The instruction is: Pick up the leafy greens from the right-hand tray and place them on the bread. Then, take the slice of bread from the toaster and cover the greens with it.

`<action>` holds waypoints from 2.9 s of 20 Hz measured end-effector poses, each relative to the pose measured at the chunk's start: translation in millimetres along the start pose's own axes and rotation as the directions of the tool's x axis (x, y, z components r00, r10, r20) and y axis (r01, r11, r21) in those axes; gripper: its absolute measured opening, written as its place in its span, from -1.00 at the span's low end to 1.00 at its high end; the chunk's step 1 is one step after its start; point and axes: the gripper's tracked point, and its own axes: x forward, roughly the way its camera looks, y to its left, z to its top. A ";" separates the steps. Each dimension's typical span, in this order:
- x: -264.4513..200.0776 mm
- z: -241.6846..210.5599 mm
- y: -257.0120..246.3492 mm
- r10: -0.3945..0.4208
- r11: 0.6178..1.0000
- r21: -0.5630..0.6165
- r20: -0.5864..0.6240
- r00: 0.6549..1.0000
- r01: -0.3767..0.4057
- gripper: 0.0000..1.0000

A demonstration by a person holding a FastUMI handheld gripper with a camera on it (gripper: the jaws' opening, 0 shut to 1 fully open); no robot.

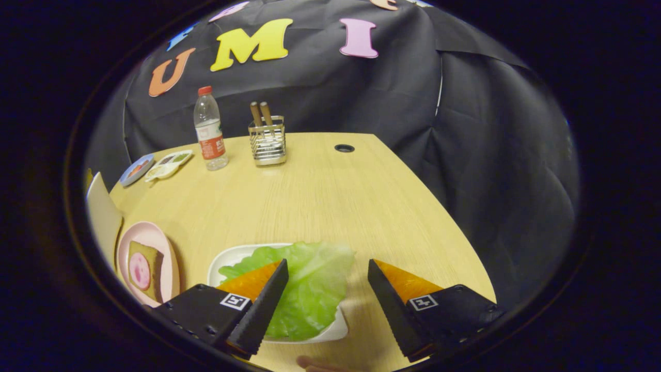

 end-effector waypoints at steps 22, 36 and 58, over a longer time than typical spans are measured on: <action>-50.5 23.1 23.0 0.013 0.998 -0.061 0.084 0.996 -0.008 -1.00; -161.8 60.2 123.1 0.154 0.978 -0.175 0.261 0.953 -0.111 -1.00; -112.9 -4.2 283.7 0.275 0.950 -0.198 0.152 0.949 -0.243 -0.99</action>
